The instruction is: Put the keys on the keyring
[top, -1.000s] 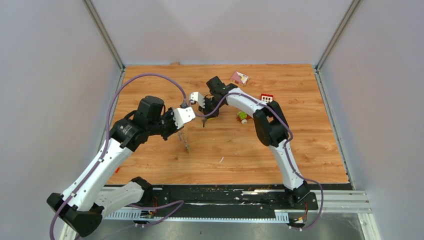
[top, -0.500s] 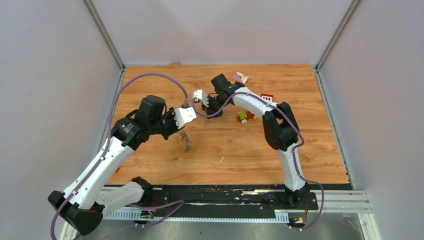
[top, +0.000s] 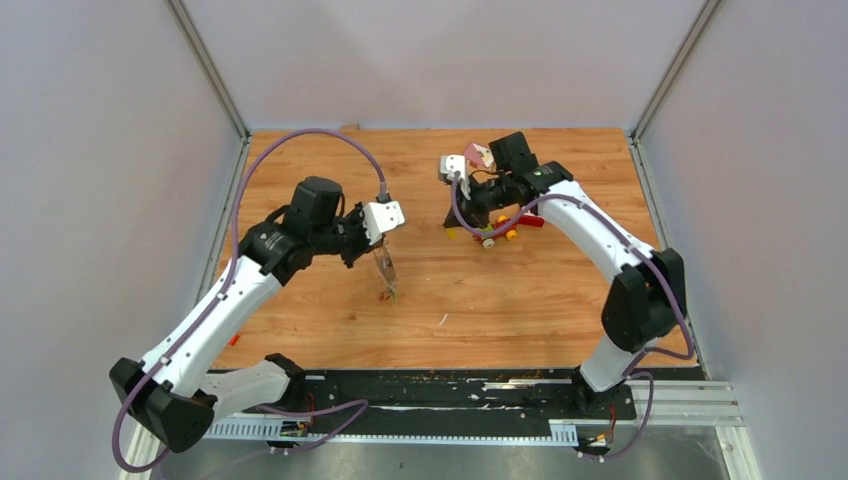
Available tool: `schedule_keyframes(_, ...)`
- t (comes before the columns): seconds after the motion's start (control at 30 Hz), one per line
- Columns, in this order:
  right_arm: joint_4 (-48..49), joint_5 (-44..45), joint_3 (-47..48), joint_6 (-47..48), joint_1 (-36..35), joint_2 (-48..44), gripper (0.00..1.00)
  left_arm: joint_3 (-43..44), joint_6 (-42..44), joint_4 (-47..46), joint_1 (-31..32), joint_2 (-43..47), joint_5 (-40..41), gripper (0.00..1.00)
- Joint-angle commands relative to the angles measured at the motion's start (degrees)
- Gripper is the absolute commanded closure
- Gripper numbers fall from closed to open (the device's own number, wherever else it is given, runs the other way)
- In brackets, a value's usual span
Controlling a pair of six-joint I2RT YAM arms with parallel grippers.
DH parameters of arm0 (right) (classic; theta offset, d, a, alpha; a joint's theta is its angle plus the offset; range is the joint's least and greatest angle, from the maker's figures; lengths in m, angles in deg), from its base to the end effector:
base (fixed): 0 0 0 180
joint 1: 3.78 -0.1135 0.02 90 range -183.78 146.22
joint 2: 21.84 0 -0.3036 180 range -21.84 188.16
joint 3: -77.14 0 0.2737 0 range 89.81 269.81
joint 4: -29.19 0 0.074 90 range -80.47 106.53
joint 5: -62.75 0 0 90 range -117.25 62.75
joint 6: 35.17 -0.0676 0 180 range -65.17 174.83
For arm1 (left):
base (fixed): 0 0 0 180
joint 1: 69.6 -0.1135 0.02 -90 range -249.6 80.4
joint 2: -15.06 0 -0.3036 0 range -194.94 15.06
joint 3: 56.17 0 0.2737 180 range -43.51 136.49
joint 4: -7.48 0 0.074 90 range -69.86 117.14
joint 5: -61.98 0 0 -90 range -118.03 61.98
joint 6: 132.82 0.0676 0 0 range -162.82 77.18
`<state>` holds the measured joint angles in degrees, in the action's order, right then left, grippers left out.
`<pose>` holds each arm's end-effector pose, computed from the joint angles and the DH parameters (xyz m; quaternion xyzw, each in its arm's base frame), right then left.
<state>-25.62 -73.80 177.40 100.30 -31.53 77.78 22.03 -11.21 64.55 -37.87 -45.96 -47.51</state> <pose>0.3444 0.2366 0.3182 -0.6188 0.6291 0.3280 0.3371 0.1923 -0.1454 0.3716 0.5298 0.7222 -0.1538 0.4172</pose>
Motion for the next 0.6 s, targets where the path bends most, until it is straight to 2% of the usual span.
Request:
schedule_keyframes(0.0,1.9,-12.1,-5.9,0.0,-0.2,-10.4,1.0,4.0,-4.1,-8.4,-0.3,-4.1,-6.9,1.0)
schedule_keyframes(0.1,4.9,-16.4,-10.7,-2.1,-0.1,-16.0,1.0,5.2,-6.1,-10.6,0.1,-7.0,-9.3,1.0)
schedule_keyframes(0.27,16.0,-20.7,-17.9,-10.4,-0.2,-22.3,1.0,7.5,-7.2,-11.9,3.5,-10.0,-9.2,1.0)
schedule_keyframes(0.57,32.4,-21.0,-24.9,-25.2,-0.3,-23.6,1.0,5.6,-7.5,-14.7,8.2,-10.1,-8.3,1.0)
